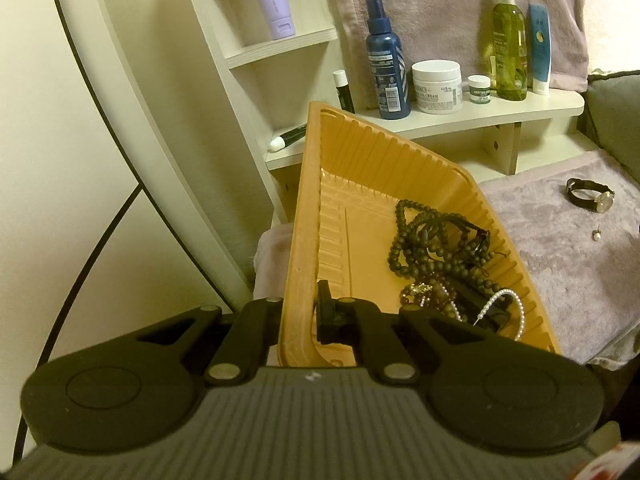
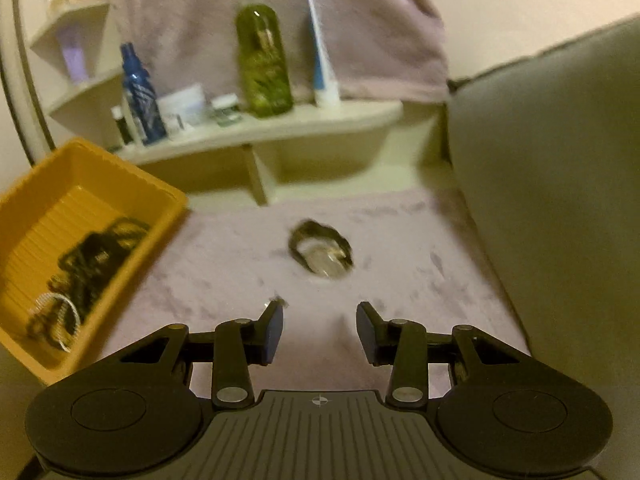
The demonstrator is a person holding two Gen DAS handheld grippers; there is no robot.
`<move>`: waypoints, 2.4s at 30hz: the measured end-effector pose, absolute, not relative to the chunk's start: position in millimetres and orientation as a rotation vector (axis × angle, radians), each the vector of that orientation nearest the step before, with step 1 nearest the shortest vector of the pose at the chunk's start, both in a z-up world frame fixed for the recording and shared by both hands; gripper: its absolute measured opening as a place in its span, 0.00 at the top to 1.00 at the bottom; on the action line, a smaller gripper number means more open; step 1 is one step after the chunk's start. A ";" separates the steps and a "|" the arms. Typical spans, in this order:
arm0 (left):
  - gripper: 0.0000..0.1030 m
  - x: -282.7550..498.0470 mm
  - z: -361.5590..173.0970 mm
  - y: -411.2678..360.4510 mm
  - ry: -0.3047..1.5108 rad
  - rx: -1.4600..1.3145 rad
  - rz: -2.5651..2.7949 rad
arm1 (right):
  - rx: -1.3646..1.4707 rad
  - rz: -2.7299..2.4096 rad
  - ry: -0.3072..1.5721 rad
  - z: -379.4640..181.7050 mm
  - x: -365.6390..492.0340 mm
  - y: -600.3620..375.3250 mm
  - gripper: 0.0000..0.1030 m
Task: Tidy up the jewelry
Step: 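Open the right gripper over the tray and return to the watch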
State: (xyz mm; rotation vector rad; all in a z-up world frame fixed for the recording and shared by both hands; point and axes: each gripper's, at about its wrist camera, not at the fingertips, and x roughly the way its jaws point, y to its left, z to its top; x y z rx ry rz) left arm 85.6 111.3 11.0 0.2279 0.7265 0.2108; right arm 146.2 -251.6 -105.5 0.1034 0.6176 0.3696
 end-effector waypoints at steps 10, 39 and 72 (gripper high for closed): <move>0.96 85.5 10.9 111.1 0.734 0.237 0.216 | 0.058 0.437 0.591 -117.1 152.9 -223.2 0.60; 0.97 86.2 9.4 110.0 0.738 0.242 0.218 | -0.229 0.599 0.497 -120.2 166.9 -195.8 0.81; 0.96 85.3 10.8 109.6 0.732 0.230 0.210 | -0.133 1.032 0.433 -61.2 121.7 -57.3 0.58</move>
